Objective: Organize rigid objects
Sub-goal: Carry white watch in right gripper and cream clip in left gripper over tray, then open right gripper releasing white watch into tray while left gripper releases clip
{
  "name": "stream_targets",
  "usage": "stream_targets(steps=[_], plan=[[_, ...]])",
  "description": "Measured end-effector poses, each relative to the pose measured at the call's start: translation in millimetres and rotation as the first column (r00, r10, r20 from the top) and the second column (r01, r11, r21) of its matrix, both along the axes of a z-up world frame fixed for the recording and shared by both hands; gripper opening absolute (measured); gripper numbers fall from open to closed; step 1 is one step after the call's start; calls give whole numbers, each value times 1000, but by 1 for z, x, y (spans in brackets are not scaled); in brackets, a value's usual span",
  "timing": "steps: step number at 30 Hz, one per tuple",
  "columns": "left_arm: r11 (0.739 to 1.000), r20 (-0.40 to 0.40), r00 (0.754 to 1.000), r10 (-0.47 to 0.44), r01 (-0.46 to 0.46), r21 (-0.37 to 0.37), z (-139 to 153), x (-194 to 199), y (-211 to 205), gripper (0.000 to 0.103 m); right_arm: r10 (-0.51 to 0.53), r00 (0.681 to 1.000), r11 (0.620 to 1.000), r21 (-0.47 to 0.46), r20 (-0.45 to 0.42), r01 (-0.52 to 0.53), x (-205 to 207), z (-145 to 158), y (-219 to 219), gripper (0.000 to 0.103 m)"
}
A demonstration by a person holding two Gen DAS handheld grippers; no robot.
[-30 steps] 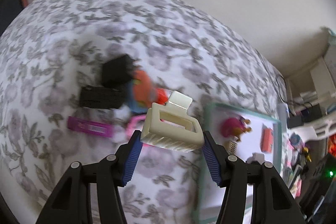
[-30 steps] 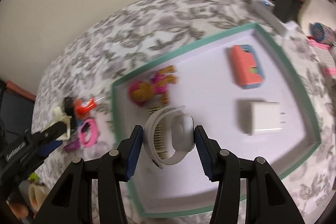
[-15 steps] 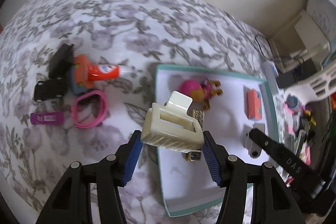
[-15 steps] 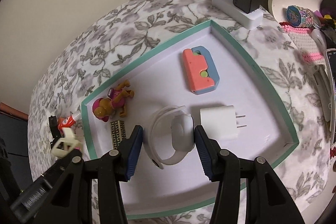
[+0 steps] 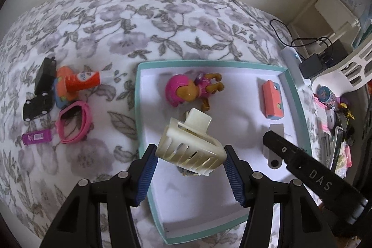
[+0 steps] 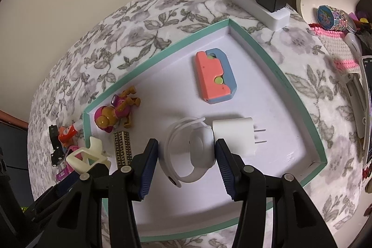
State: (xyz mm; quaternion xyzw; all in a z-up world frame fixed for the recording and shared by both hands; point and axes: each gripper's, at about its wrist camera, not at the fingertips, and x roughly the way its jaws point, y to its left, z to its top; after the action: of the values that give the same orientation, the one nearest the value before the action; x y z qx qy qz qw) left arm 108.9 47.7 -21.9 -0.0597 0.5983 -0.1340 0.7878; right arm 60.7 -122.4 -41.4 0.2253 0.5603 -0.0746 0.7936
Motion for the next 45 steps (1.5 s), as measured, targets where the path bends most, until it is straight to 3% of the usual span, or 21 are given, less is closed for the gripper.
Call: stream_targets(steps=[21, 45], plan=[[1000, -19, 1000, -3, 3, 26, -13, 4, -9, 61, -2, 1000, 1000, 2, -17, 2, 1, -5, 0, 53], [992, 20, 993, 118, -119, 43, 4, 13, 28, 64, 15, 1000, 1000, -24, -14, -15, 3, -2, 1, 53]])
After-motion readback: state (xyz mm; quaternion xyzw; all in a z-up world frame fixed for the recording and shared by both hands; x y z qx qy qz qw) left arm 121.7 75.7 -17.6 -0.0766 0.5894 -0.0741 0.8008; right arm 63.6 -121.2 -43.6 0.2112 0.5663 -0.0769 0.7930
